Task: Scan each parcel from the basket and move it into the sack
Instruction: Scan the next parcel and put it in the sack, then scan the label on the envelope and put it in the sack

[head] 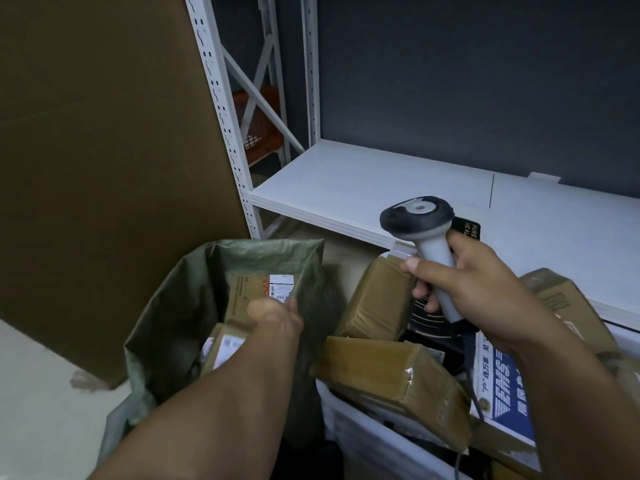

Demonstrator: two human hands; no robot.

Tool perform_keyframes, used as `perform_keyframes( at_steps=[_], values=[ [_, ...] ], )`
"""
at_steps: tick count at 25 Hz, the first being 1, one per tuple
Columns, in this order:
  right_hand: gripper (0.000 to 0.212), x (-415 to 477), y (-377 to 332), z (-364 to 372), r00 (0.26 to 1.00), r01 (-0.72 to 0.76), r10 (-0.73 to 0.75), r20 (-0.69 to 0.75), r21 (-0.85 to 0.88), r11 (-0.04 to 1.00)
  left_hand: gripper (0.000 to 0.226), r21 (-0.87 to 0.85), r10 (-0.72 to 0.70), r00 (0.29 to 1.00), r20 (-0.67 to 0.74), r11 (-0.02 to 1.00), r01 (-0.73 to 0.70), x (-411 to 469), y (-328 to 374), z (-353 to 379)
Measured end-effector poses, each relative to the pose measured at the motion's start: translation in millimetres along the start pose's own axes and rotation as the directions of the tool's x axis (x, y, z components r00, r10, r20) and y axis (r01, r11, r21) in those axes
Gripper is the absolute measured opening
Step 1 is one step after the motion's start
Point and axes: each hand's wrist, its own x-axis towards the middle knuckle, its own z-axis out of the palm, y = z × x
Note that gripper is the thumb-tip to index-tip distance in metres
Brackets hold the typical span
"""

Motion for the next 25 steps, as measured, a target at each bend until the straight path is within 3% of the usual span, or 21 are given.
perform_keyframes(
  at_steps=[4, 7, 10, 13, 17, 19, 20, 22, 23, 24, 25],
  values=[
    [0.015, -3.9, 0.2, -5.4, 1.000, -0.001, 0.001, -0.017, 0.031, 1.000, 0.054, -0.073, 0.008, 1.000, 0.028, 0.997, -0.006, 6.2, -14.4, 4.8],
    [0.011, -7.0, 2.9, -14.1, 0.999, -0.001, 0.004, -0.038, 0.071, 0.997, 0.046, 0.110, 0.043, 0.993, 0.105, 0.992, -0.055, -15.2, -28.3, 16.8],
    [0.013, -11.1, 7.3, -26.5, 0.996, -0.018, 0.024, -0.086, 0.073, 0.997, 0.034, 0.397, -0.017, 0.965, 0.261, 0.913, -0.091, -39.2, -49.4, 29.1],
    [0.018, -16.1, 13.7, -41.0, 0.990, -0.055, 0.065, -0.121, 0.085, 0.995, 0.017, 0.664, -0.101, 0.908, 0.407, 0.715, -0.218, -61.3, -69.6, 37.2],
    [0.019, -24.3, 20.3, -56.9, 0.980, -0.092, 0.107, -0.167, 0.096, 0.991, 0.011, 0.756, -0.105, 0.844, 0.526, 0.512, -0.408, -93.1, -94.8, 38.8],
    [0.018, -28.2, 23.3, -63.8, 0.970, -0.109, 0.128, -0.208, 0.101, 0.989, 0.024, 0.738, -0.111, 0.779, 0.617, 0.425, -0.524, -107.6, -104.3, 37.1],
    [0.017, -30.2, 25.4, -67.9, 0.963, -0.121, 0.141, -0.231, 0.100, 0.988, 0.033, 0.710, -0.095, 0.724, 0.683, 0.320, -0.627, -108.4, -111.1, 37.8],
    [0.015, -34.6, 30.1, -77.4, 0.945, -0.147, 0.168, -0.281, 0.095, 0.985, 0.044, 0.563, -0.073, 0.561, 0.824, 0.011, -0.826, -110.5, -123.0, 39.1],
    [0.014, -36.4, 32.0, -81.7, 0.936, -0.162, 0.181, -0.302, 0.089, 0.983, 0.041, 0.487, -0.075, 0.493, 0.867, -0.084, -0.869, -114.2, -128.7, 38.8],
    [0.014, -38.9, 34.1, -86.1, 0.927, -0.176, 0.194, -0.322, 0.083, 0.981, 0.034, 0.445, -0.119, 0.456, 0.882, -0.110, -0.889, -121.3, -136.1, 38.4],
    [0.014, -41.5, 35.5, -89.8, 0.919, -0.185, 0.203, -0.339, 0.087, 0.979, 0.025, 0.436, -0.181, 0.457, 0.871, -0.142, -0.889, -126.0, -143.5, 36.7]
  ],
)
